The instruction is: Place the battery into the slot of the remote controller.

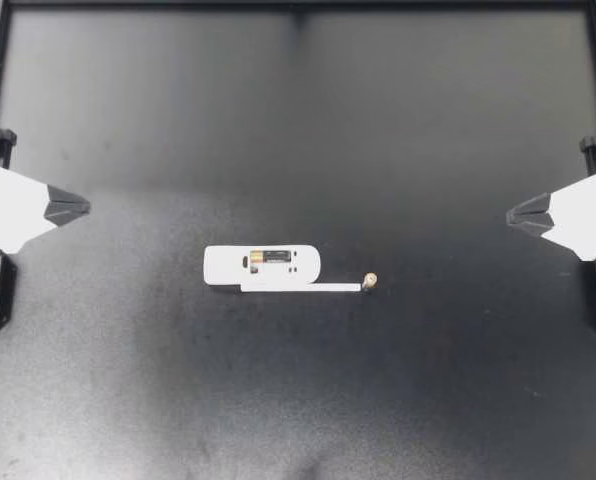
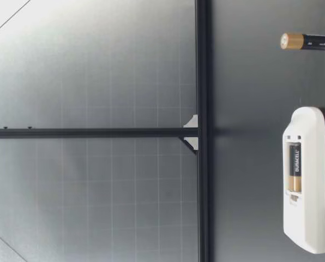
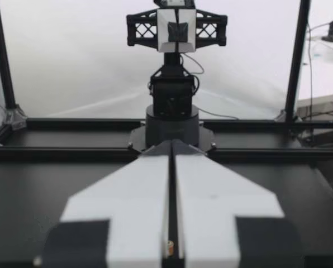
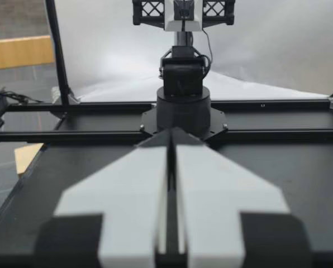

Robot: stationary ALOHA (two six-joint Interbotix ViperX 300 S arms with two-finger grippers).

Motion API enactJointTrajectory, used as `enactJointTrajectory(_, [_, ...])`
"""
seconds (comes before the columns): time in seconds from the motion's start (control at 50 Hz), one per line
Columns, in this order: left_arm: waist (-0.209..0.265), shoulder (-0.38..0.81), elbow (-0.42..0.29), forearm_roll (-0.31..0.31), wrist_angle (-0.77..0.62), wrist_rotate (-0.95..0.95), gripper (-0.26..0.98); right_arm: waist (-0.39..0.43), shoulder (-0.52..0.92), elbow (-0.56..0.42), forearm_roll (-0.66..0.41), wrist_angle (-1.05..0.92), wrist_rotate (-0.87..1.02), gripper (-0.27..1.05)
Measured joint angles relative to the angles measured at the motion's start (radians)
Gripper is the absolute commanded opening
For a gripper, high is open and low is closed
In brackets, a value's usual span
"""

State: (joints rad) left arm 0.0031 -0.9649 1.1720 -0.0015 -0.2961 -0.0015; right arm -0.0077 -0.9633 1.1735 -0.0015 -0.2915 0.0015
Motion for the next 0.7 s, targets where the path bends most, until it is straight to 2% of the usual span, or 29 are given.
enactJointTrajectory(0.26, [0.003,0.002,0.002,-0.002,-0.002,0.009,-0.15,-0.002,0.069,-0.011,0.0,0.037,0.005,-0.18])
enactJointTrajectory(0.42, [0.003,0.009,0.006,0.0,-0.002,0.009,-0.15,-0.023,0.219,-0.095,0.005,0.179,0.008,-0.18])
enactJointTrajectory(0.7, [0.005,0.046,0.006,0.0,-0.003,0.009,-0.15,-0.044,0.522,-0.299,0.006,0.525,0.008,-0.18])
